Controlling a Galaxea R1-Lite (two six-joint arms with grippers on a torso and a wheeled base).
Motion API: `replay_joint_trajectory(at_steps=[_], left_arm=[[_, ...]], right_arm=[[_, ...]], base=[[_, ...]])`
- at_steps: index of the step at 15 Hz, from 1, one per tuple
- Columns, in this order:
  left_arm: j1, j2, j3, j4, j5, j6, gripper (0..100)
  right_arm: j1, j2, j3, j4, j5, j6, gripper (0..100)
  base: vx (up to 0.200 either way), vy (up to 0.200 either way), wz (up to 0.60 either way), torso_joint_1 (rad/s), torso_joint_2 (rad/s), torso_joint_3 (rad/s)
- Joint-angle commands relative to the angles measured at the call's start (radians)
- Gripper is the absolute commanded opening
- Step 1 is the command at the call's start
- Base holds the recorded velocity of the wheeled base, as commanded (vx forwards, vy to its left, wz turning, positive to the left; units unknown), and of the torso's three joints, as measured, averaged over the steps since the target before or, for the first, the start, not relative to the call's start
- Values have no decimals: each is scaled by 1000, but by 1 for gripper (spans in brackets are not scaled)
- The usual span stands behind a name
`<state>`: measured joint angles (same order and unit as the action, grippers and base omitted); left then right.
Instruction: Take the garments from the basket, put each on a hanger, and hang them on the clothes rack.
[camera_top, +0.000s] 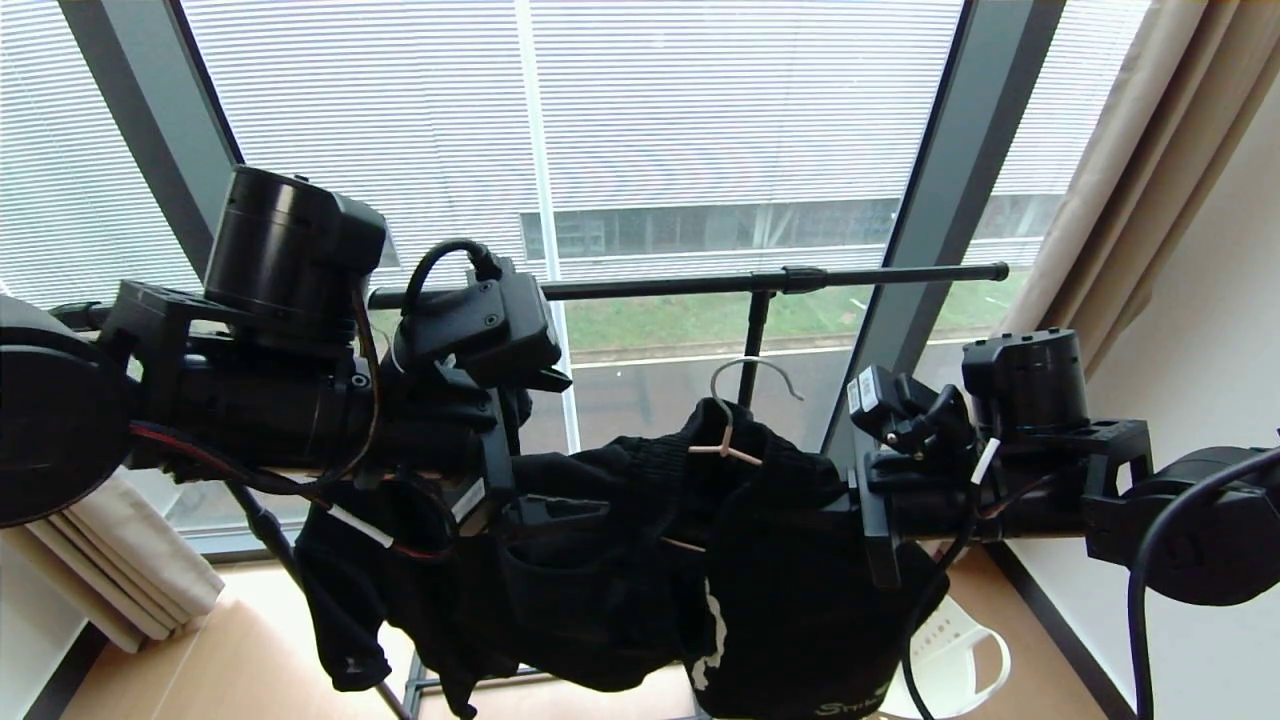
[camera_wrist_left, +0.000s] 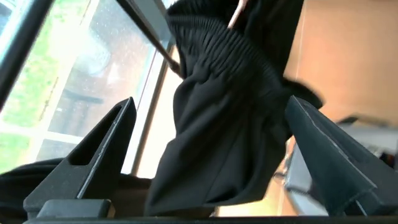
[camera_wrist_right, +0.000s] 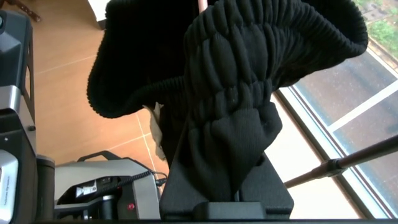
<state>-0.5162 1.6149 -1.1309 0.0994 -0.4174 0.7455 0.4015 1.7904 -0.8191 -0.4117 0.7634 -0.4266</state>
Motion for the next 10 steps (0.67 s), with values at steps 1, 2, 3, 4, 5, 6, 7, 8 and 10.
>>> replay_joint_trajectory(at_steps=[1,2,3,4,5,6,7,8,10], left_arm=[[13,62,8,-9,-3,23,100],[8,77,10,-33,-15,23,100],[7,83,11,-38,-24,23,100],[4,102,11,-50,-61,25,100],[-2,114,10,-58,-67,23,100],[-13,117,10,-66,-67,21,100],[-15,119,10,-67,-67,21,100],[-22,132,8,-69,-66,21,100],[-25,152,-7,-69,-63,18,100]], right_arm=[[3,3,3,1,1,-6,0],[3,3,5,1,1,-6,0],[3,3,8,1,2,-6,0],[3,3,8,1,8,-6,0],[3,3,8,1,8,-6,0],[3,3,8,1,8,-6,0],[3,3,8,1,8,-6,0],[3,1,8,-1,11,-6,0],[3,-6,14,-4,30,-8,0]], base=[[0,0,0,0,0,0],[0,0,0,0,0,0],[0,0,0,0,0,0],[0,0,0,0,0,0],[0,0,0,0,0,0],[0,0,0,0,0,0],[0,0,0,0,0,0],[0,0,0,0,0,0],[0,0,0,0,0,0]])
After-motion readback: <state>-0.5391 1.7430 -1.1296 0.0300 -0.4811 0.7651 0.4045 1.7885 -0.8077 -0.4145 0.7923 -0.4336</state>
